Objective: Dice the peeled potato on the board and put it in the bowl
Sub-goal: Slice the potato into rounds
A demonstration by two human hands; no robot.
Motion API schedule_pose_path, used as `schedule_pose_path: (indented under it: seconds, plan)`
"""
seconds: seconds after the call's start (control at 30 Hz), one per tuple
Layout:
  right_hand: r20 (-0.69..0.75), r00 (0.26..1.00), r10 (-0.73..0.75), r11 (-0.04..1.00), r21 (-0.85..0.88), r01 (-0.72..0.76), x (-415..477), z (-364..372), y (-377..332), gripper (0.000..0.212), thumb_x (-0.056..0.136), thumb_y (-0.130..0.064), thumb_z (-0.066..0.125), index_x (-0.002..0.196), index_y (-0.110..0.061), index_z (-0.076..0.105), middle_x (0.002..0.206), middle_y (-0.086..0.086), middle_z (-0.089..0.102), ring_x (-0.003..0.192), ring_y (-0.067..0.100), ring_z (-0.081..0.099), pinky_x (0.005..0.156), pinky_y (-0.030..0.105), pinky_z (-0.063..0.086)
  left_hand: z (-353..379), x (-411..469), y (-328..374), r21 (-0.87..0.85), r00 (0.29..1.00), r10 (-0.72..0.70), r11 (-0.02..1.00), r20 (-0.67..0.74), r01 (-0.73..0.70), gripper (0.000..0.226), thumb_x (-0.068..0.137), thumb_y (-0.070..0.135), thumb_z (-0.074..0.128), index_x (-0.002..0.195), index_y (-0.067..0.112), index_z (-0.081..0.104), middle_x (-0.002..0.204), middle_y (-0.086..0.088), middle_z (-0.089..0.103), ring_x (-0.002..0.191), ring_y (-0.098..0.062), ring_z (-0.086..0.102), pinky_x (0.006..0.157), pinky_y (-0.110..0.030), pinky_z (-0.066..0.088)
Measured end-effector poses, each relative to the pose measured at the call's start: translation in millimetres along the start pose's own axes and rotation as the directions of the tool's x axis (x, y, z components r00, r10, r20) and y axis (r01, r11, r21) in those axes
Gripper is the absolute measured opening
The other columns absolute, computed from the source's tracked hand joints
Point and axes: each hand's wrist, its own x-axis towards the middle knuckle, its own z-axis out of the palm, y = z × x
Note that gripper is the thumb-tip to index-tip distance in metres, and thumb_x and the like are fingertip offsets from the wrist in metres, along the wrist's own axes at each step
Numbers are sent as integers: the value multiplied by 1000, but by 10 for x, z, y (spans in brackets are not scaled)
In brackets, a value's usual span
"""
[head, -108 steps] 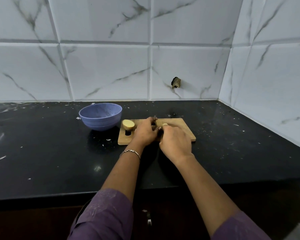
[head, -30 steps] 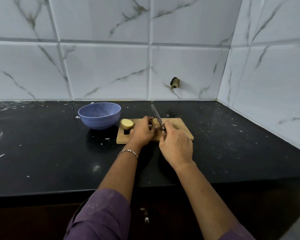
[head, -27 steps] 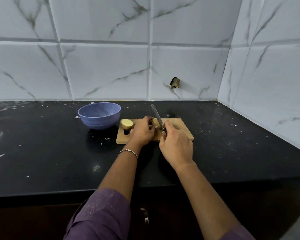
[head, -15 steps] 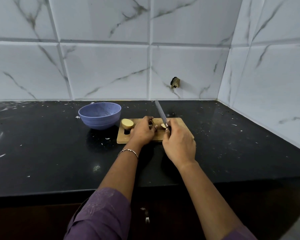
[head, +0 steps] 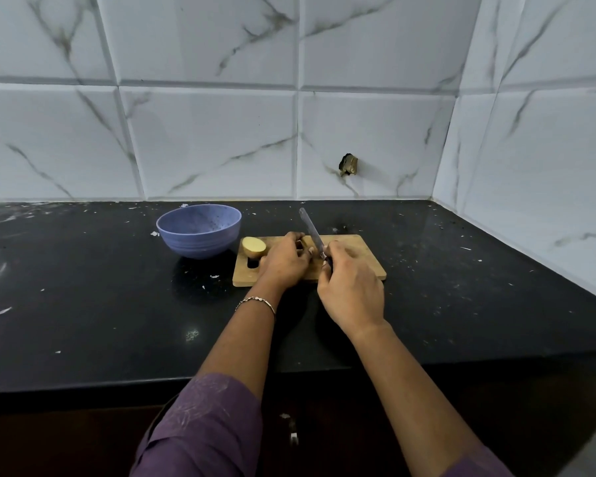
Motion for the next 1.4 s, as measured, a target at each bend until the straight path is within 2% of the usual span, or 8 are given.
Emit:
schedule_pose_path:
  seconds: [0.2, 0.37, 0.63, 0.83, 1.03, 1.2, 1.4]
  plan:
    - [5, 999, -33, 998, -49, 33, 26, 38, -35, 27, 99, -21, 49, 125, -20, 54, 88, 2, 68, 81, 22, 65, 60, 32, 46, 13, 13, -28, -5, 1000, -3, 1000, 13, 3, 42, 98, 38, 54, 137, 26, 46, 130, 2, 63, 124, -19, 56, 107, -44, 38]
    - [16, 999, -38, 997, -63, 39, 57, 54, -60, 29, 99, -19, 49, 127, -18, 54, 88, 3, 69, 81, 22, 66, 62, 34, 49, 29, 33, -44, -8, 1000, -3, 1000, 15, 3, 39, 97, 37, 54, 135, 28, 47, 126, 2, 65, 122, -19, 57, 105, -45, 39]
    - [13, 999, -38, 998, -47, 38, 4, 10, -45, 23, 98, -19, 51, 120, -20, 55, 86, 1, 68, 79, 21, 66, 65, 37, 56, 30, 22, -17, 43, 1000, 10, 999, 3, -10, 40, 98, 37, 52, 136, 28, 46, 133, 2, 61, 127, -21, 53, 105, -46, 38]
    - [25, 999, -34, 998, -47, 35, 55, 39, -74, 28, 98, -17, 49, 126, -19, 54, 91, 3, 69, 84, 22, 66, 62, 31, 45, 27, 37, -35, 20, 1000, 1, 1000, 15, -1, 38, 98, 36, 52, 135, 27, 47, 132, 2, 61, 126, -21, 54, 106, -45, 37]
    - [34, 998, -54, 997, -55, 56, 103, 54, -91, 34, 98, -15, 49, 132, -18, 52, 94, 2, 69, 87, 20, 66, 68, 31, 50, 33, 58, -54, -3, 1000, 3, 1000, 30, -3, 38, 99, 35, 51, 135, 26, 47, 131, 1, 62, 126, -21, 54, 106, -46, 38]
    - [35, 997, -72, 994, -84, 75, 60, 7, -78, 35, 98, -14, 50, 133, -18, 51, 92, 2, 69, 85, 19, 65, 63, 26, 38, 33, 48, -20, 32, 1000, -15, 999, 10, 14, 36, 100, 35, 49, 134, 26, 47, 132, 1, 62, 126, -20, 54, 106, -45, 37]
    - [58, 996, -62, 993, -99, 67, 26, -21, -89, 34, 97, -13, 51, 131, -18, 50, 96, 3, 68, 89, 22, 65, 62, 28, 38, 16, 37, -20, 27, 1000, -13, 1000, 23, 12, 35, 101, 36, 47, 135, 27, 47, 135, 2, 60, 129, -20, 51, 108, -45, 34]
